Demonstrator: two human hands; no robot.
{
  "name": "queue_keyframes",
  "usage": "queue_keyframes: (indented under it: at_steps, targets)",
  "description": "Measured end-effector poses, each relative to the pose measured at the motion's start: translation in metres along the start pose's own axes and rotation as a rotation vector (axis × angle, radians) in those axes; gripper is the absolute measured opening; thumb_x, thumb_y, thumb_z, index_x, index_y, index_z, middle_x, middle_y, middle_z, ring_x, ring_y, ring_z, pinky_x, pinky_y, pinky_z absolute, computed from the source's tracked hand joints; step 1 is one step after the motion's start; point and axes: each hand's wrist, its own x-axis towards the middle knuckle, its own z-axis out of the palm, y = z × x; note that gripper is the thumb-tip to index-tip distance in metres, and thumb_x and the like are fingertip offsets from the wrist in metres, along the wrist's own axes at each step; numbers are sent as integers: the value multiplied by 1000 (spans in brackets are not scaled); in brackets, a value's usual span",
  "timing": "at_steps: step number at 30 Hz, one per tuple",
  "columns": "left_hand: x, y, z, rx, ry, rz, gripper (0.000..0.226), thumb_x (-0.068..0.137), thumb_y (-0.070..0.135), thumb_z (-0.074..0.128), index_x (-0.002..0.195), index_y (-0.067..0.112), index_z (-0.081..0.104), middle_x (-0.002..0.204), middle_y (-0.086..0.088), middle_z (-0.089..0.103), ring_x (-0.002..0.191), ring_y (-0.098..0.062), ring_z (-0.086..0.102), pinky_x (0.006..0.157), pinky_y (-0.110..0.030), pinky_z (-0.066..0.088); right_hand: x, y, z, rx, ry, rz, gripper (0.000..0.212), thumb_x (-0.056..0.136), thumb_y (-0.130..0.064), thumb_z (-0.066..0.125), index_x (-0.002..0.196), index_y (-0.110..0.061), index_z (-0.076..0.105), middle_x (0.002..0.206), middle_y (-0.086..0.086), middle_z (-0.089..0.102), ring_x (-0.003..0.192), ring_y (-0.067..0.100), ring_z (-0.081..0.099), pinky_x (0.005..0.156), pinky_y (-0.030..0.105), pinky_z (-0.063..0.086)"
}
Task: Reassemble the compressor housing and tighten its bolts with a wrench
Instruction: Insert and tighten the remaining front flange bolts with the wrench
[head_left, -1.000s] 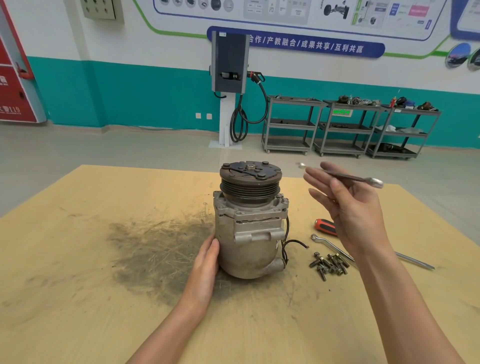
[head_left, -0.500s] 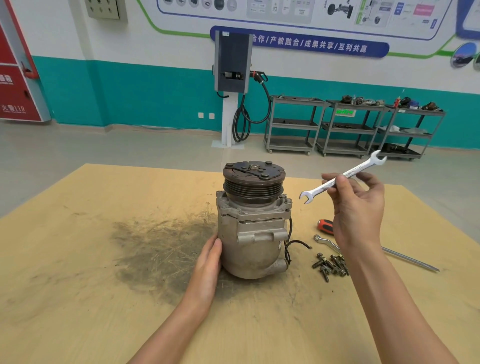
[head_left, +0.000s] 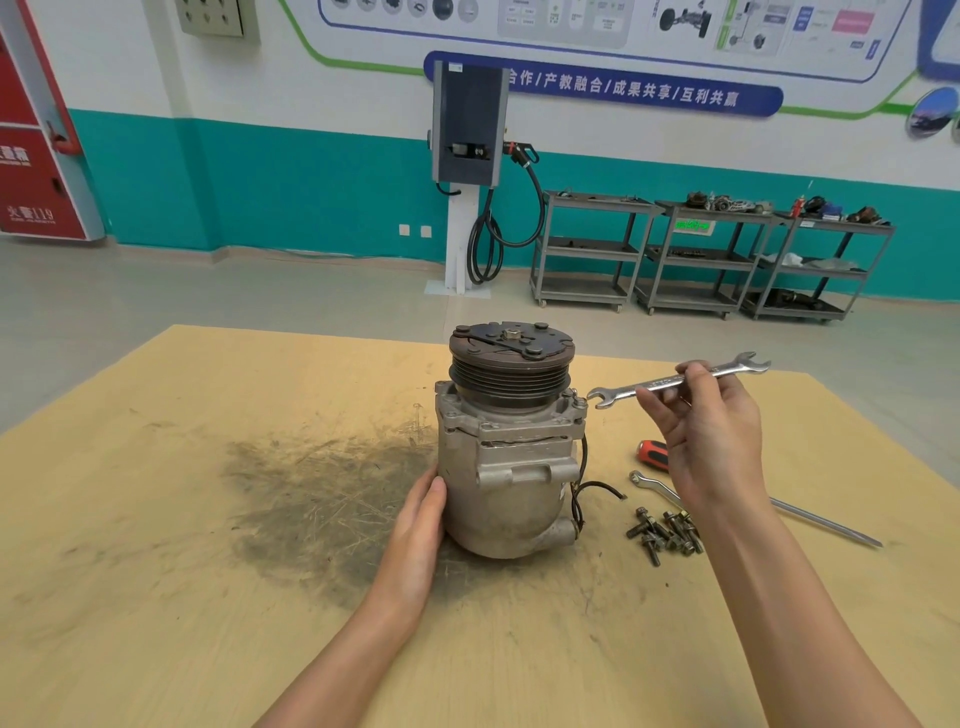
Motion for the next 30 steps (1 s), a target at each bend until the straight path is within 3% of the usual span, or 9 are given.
queue_keyframes:
  at_steps: [8, 11, 16, 24, 30]
  targets:
    - [1, -1, 0, -16, 0, -5, 94, 70, 68, 63, 150, 22, 46, 149, 8, 53, 139, -9, 47, 122, -42, 31, 0, 0, -4, -33, -90, -37, 9, 101, -14, 49, 94, -9, 50, 57, -6, 56, 54, 6, 62, 71, 28, 61]
    - [0, -1, 0, -15, 4, -3, 94, 70, 68, 64, 149, 21, 46, 148, 8, 55, 139, -8, 47, 122, -42, 31, 0, -1, -9, -96, -132, -61, 11, 102, -21, 48, 95, -12, 50, 56, -10, 57, 56, 6, 66, 63, 26, 57]
    - [1, -1, 0, -7, 7, 6, 91, 72, 68, 63, 148, 21, 48, 146, 8, 56, 139, -8, 47, 122, -42, 30, -4, -3, -13, -92, -157, -95, 13, 100, -23, 51, 95, -10, 52, 58, -5, 55, 57, 8, 64, 72, 31, 61]
    - [2, -2, 0, -8, 0, 4, 92, 71, 68, 63, 148, 21, 48, 146, 8, 56, 138, -8, 48, 122, -42, 31, -12, -5, -16, -216, -218, -218, 20, 95, -33, 53, 91, -14, 51, 59, 1, 55, 66, 21, 69, 66, 35, 61]
    - [2, -3, -1, -4, 7, 7, 91, 72, 68, 63, 148, 21, 48, 146, 8, 56, 139, -9, 48, 122, -43, 30, -28, 1, -16, -296, -246, -349, 17, 93, -42, 53, 84, -28, 52, 57, 2, 59, 63, 28, 70, 56, 32, 57]
